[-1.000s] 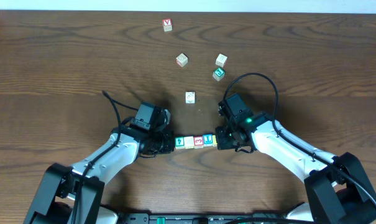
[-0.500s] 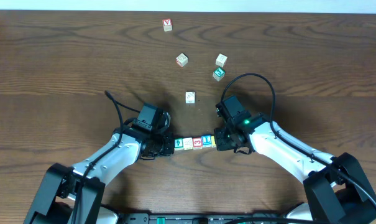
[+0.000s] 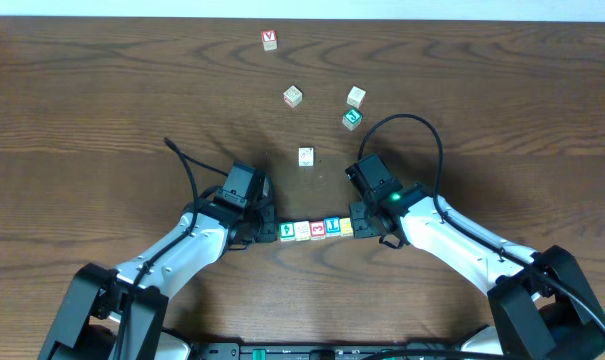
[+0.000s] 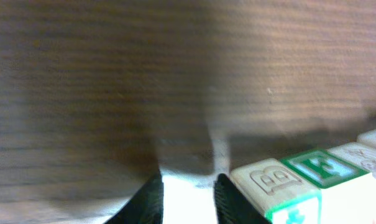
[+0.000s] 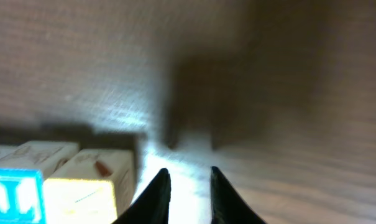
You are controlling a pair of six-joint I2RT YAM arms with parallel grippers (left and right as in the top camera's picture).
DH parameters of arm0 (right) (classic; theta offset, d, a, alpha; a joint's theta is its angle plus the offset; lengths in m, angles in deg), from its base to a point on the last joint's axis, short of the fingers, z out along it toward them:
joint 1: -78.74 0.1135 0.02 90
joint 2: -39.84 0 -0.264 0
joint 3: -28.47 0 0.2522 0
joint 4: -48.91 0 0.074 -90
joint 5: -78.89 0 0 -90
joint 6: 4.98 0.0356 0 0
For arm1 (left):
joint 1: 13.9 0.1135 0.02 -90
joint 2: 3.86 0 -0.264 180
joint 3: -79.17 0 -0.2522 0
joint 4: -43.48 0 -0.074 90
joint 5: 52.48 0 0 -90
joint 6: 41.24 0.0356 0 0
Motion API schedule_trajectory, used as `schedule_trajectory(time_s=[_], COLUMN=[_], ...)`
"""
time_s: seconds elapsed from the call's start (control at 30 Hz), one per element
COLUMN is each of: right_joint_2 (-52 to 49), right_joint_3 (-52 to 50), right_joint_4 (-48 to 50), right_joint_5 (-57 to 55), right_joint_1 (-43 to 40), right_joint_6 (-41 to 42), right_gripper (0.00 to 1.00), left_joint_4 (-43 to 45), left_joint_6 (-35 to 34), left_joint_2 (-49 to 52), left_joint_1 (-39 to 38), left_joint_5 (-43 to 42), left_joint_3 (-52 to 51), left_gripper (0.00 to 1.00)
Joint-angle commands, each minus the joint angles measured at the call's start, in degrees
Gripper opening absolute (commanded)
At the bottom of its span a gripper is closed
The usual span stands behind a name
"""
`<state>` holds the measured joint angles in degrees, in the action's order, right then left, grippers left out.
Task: Lift 5 blocks
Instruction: 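Release the row and lift both grippers away from the blocks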
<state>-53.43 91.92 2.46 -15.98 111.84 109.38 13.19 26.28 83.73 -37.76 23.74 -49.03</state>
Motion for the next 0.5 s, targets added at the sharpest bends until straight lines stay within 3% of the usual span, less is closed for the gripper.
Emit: schedule_trajectory(time_s=[0.0, 0.17, 0.37, 0.4, 0.47], right_joint_2=[0.3, 0.3, 0.3, 0.3, 0.3], right_joint_3=[0.3, 0.5, 0.6, 0.6, 0.6], right_joint_4=[2.6, 10.9, 24.5, 26.3, 30.4], right_joint_5=[-7.4, -12.5, -16.3, -17.0, -19.1], right_joint_1=[0.0, -2.4, -6.2, -6.7, -7.6], right_joint_6=[-0.4, -1.3, -6.6, -7.2, -8.4], right_gripper=[0.27, 0.45, 0.84, 0.98, 0.99], left_joint_4=[0.6, 1.8, 1.9, 2.0, 1.8], left_joint_6=[0.4, 1.1, 6.9, 6.9, 6.8], left_joint_2=[-0.2, -3.3, -11.6, -13.0, -16.3], left_joint_1=[0.1, 1.9, 5.1, 5.4, 5.9], left_joint_5=[10.3, 19.9, 22.4, 22.4, 22.4], left_joint_3=[0.5, 3.9, 8.4, 8.4, 8.4], left_gripper=[0.35, 0.44, 0.62, 0.64, 0.68])
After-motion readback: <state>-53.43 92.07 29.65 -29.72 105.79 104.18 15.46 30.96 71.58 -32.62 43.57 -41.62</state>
